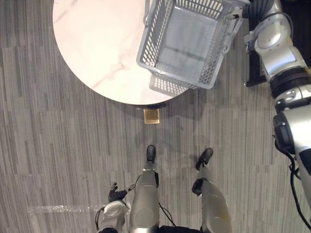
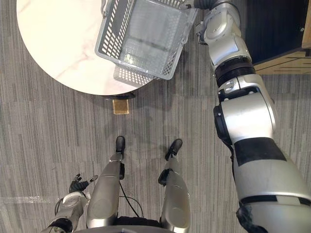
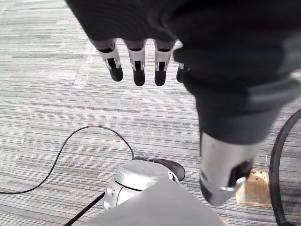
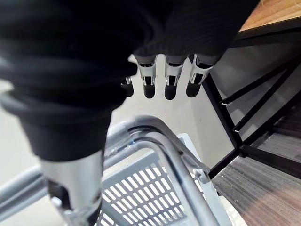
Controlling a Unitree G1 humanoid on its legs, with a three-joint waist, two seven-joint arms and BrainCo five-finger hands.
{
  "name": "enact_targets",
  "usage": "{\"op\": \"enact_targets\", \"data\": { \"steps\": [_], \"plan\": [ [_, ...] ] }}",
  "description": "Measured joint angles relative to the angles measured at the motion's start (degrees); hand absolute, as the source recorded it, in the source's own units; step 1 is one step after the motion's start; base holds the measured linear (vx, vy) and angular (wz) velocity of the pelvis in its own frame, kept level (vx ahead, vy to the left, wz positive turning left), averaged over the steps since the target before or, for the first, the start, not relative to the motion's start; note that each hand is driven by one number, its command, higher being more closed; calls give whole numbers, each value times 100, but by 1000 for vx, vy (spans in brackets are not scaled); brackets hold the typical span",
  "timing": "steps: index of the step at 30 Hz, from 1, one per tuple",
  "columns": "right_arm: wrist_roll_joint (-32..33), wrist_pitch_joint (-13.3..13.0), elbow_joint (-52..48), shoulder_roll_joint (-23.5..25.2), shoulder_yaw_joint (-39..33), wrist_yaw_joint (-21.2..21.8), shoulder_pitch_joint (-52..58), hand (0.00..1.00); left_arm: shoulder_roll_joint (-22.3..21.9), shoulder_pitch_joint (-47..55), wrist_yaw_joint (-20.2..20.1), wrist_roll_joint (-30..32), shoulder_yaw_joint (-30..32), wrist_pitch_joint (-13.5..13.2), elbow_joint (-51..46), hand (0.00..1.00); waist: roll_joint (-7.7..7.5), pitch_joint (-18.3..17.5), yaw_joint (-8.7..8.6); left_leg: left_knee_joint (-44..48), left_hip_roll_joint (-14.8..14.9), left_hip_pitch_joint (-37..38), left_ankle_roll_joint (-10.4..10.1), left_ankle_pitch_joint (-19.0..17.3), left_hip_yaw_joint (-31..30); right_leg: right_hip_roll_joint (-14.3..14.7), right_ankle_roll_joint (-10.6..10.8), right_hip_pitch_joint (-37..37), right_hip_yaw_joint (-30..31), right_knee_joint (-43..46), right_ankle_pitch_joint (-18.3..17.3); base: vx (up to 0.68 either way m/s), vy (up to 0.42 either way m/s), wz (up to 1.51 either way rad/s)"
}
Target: Pick vegetable in the basket
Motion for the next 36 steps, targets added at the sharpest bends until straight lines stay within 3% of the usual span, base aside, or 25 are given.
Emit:
{"op": "enact_targets", "data": {
  "steps": [3,7,8,13,24,36],
  "plan": [
    [-66,3,121,-9,12,1,-5,0,-9,-29,1,-3,-106,-1,2,0,90,51,14,25,-5,-74,0,23,-106,-1,0,5,-103,-1,0,26,1,14],
    [-95,21,172,-25,21,-23,-13,0,-13,-56,1,-226,-127,-13,4,0,99,52,36,25,-17,-145,-1,55,-190,-9,0,-5,-162,-4,0,21,4,12],
    [-113,20,173,-94,75,-19,-14,100,-13,-79,0,-226,-153,-18,4,0,104,54,83,25,-24,-152,-1,55,-203,-15,0,-5,-175,-5,0,20,7,7],
    [-191,17,199,-334,212,-33,-224,100,-13,-121,-1,-227,-235,-25,4,0,143,60,97,23,-55,-405,-7,149,-297,-42,58,-200,-239,-6,102,0,16,10],
    [-985,-81,142,-651,490,-143,-230,100,-46,-184,-2,-431,-547,-36,130,0,448,72,234,5,-79,-649,-45,299,-390,-48,57,-409,-237,-5,101,-14,6,2],
    [-1302,-149,-53,-517,686,-82,113,100,-95,-231,-6,-405,-609,-2,229,0,460,66,235,-211,-69,-502,-86,557,-394,-19,48,-376,-108,-3,95,-21,6,0]
  ]
}}
